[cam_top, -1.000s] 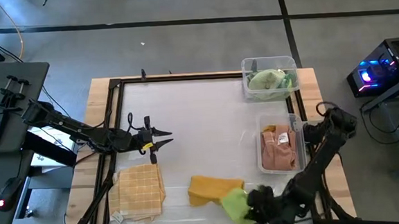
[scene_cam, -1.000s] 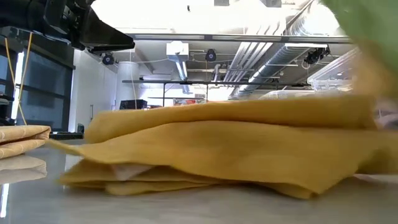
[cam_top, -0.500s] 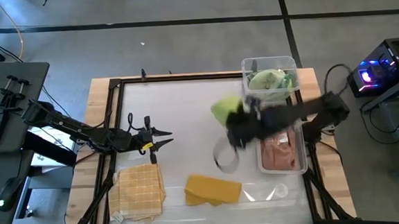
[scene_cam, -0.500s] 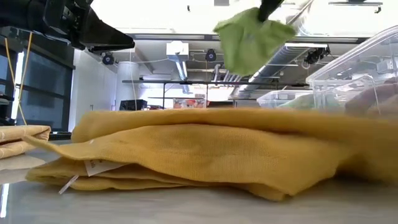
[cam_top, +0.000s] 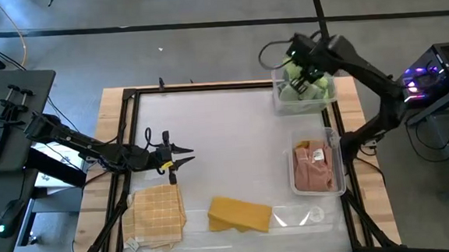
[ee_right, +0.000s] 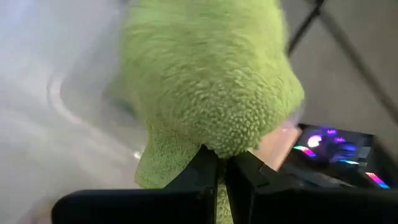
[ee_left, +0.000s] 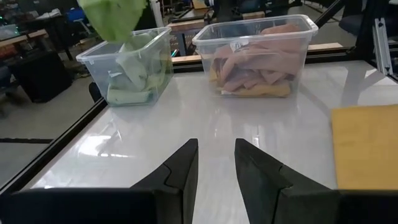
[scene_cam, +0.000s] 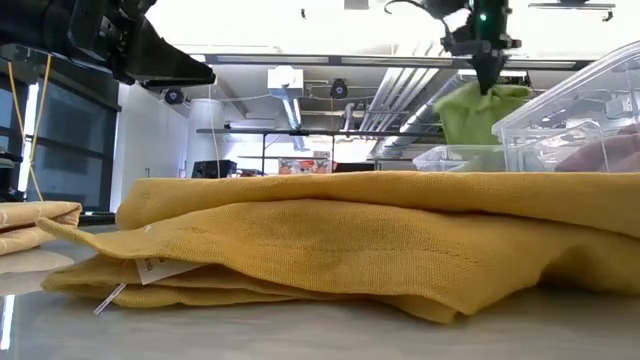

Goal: Sort towels by color in basket
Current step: Put the light green microfiber towel into the top transparent bin

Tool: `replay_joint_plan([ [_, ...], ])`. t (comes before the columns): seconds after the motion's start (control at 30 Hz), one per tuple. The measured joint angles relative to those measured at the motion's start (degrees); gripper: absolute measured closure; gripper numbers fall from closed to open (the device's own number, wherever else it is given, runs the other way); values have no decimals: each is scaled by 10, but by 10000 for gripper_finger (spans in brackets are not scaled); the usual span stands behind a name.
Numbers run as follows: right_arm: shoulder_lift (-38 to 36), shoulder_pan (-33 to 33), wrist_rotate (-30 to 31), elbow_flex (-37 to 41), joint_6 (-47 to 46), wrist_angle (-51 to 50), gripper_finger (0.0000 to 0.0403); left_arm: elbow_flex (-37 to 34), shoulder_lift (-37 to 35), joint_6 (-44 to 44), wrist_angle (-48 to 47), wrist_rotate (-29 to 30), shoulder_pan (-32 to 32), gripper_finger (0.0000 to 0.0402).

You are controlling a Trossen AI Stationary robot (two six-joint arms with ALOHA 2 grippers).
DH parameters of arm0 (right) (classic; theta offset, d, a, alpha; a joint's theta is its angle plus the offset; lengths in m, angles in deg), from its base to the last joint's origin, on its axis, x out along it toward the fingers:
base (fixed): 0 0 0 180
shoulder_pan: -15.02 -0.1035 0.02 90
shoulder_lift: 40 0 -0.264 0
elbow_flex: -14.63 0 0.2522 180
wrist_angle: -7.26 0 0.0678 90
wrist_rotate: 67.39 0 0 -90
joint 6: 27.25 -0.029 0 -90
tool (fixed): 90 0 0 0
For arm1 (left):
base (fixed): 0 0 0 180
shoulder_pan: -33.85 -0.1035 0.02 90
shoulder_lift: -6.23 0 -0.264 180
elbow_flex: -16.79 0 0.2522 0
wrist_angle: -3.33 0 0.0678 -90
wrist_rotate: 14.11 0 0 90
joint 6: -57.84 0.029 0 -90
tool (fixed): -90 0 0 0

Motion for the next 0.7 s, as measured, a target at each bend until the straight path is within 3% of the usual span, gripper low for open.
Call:
replay_joint_plan([
  [0.27, 2, 68, -51, 160, 112, 127, 395, 0, 0, 0, 0, 0, 0, 307],
  [0.47, 3, 111, -44, 280, 135, 253, 393, 0, 0, 1, 0, 0, 0, 307],
  [0.7, 3, 140, -52, 330, 138, 311, 333, 0, 0, 1, 0, 0, 0, 307],
])
